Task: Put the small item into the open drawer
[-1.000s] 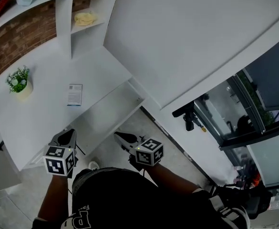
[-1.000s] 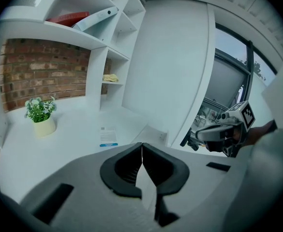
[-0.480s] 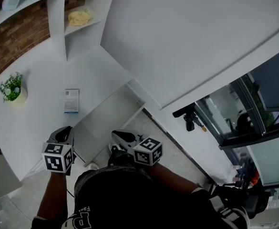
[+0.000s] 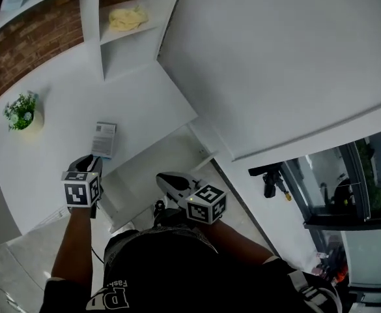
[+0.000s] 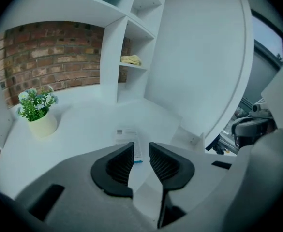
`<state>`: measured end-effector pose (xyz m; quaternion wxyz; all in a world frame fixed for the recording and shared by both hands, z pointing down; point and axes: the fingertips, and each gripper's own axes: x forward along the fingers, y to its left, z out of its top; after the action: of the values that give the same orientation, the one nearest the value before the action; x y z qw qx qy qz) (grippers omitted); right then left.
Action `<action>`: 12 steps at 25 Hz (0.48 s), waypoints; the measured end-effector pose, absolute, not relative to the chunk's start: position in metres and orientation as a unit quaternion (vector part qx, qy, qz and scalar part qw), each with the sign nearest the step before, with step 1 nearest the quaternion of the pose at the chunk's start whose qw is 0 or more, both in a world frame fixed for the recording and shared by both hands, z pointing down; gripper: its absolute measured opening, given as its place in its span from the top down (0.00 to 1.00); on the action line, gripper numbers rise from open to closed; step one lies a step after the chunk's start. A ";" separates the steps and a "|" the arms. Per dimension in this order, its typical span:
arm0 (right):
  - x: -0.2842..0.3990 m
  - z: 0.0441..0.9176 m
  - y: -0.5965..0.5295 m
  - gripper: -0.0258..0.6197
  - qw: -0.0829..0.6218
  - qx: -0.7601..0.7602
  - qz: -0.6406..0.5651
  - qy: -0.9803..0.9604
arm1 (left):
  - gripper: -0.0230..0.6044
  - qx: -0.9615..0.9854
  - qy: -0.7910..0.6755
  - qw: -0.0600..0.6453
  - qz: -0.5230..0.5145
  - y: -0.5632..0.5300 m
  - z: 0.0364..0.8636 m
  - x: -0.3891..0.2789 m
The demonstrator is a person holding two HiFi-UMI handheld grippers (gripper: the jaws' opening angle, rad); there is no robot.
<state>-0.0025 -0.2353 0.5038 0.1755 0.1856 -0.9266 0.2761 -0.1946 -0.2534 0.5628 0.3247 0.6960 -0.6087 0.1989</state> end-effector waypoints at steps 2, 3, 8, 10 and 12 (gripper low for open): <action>-0.002 0.510 -0.242 0.95 0.182 0.175 0.278 -0.927 | 0.76 0.680 -0.619 0.333 0.209 -0.267 0.575 -0.202; -0.001 0.514 -0.246 0.95 0.185 0.171 0.280 -0.927 | 0.74 0.674 -0.623 0.336 0.213 -0.274 0.581 -0.205; 0.005 0.529 -0.262 0.95 0.190 0.156 0.302 -0.921 | 0.55 0.659 -0.627 0.348 0.228 -0.308 0.614 -0.209; 0.007 0.533 -0.266 0.95 0.194 0.148 0.305 -0.920 | 0.51 0.654 -0.629 0.349 0.235 -0.319 0.626 -0.210; 0.010 0.537 -0.272 0.95 0.199 0.143 0.307 -0.920 | 0.46 0.649 -0.628 0.352 0.247 -0.328 0.637 -0.211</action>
<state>0.0096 -0.2717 0.5367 0.1986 0.1430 -0.9197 0.3069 -0.2106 -0.3284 0.6366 0.3524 0.6485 -0.6279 0.2468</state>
